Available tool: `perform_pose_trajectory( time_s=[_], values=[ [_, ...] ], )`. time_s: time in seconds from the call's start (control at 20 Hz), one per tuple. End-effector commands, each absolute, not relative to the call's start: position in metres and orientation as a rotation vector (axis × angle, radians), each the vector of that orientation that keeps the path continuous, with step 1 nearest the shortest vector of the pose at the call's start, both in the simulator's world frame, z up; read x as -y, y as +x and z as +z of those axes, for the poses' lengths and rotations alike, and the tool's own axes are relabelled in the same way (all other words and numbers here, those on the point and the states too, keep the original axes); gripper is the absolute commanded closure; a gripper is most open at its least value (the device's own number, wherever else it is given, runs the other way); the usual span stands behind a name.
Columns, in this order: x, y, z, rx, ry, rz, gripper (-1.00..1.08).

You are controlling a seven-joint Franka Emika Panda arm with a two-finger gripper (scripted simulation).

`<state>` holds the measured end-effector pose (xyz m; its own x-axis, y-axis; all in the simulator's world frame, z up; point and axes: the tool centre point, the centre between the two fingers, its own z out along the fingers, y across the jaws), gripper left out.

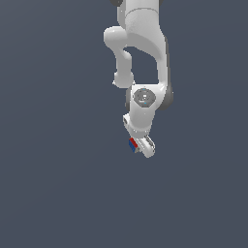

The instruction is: Pick up the object and move it to a goal position.

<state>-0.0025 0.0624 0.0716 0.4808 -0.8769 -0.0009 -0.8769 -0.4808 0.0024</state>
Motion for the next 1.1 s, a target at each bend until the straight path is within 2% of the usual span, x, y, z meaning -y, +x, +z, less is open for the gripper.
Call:
perform_pose_trajectory(
  time_s=[0.0,0.55,1.05],
  values=[
    [-0.083,-0.004,0.091,1.600,2.704,0.000,1.08],
    [-0.174,-0.011,0.175,1.599,2.703,0.002,1.08],
    [-0.201,-0.011,0.198,1.599,2.704,0.000,1.08]
  ],
)
